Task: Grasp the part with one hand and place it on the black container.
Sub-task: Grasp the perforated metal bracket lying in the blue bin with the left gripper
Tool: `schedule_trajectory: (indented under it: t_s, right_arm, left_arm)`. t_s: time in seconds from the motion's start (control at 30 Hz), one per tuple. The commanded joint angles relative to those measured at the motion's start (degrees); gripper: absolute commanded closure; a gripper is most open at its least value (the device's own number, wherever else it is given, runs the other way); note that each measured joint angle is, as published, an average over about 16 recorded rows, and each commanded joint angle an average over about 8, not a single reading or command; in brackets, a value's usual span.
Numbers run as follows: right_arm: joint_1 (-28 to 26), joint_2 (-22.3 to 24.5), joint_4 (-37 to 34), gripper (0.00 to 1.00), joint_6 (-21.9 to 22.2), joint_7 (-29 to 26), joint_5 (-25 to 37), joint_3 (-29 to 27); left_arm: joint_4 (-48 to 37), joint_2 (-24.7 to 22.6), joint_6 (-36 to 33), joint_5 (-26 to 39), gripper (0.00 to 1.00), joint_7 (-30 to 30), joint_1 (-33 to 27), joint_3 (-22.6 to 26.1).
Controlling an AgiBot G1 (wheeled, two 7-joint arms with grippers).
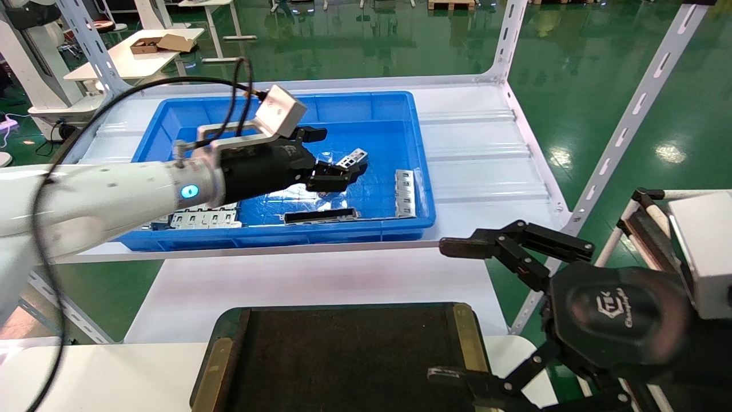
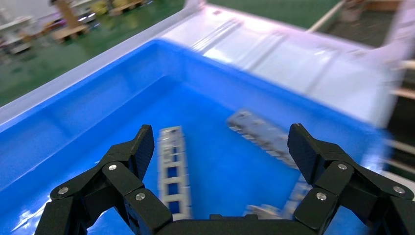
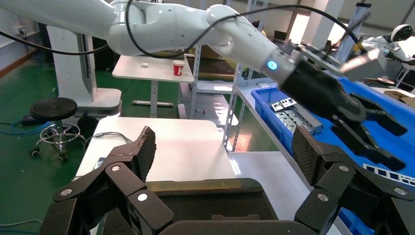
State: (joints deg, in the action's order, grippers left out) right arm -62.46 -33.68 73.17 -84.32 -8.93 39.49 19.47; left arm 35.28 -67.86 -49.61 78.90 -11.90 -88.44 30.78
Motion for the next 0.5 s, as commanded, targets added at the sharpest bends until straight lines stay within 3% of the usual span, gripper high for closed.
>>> schedule_trajectory:
  t_s: [0.03,0.17,0.2,0.43,0.47,0.5]
  right_arm:
    - [0.0,0.0,0.0,0.00,0.0,0.0,0.0,0.0]
    - [0.0,0.0,0.0,0.01,0.0,0.0,0.0,0.0]
    - [0.0,0.0,0.0,0.08,0.0,0.0,0.0,0.0]
    - [0.0,0.0,0.0,0.95,0.0,0.0,0.0,0.0]
    - [0.0,0.0,0.0,1.00,0.0,0.0,0.0,0.0]
    - [0.0,0.0,0.0,1.00,0.0,0.0,0.0,0.0]
  left_arm:
    - [-4.3,-2.4,2.4,1.2,0.00,0.6,-1.4,0.4]
    - [-11.9,-6.2,6.0,2.0,0.00,2.6,-3.6,0.6]
    - [-13.5,-6.9,6.8,2.1,0.03,3.1,-4.0,0.6]
    - [-20.8,-9.7,9.8,1.5,0.91,6.5,-5.5,0.9]
    - [-21.3,-9.8,10.0,1.2,1.00,6.8,-5.6,1.0]
    - [-21.6,-9.9,10.2,0.9,1.00,7.1,-5.6,1.1]
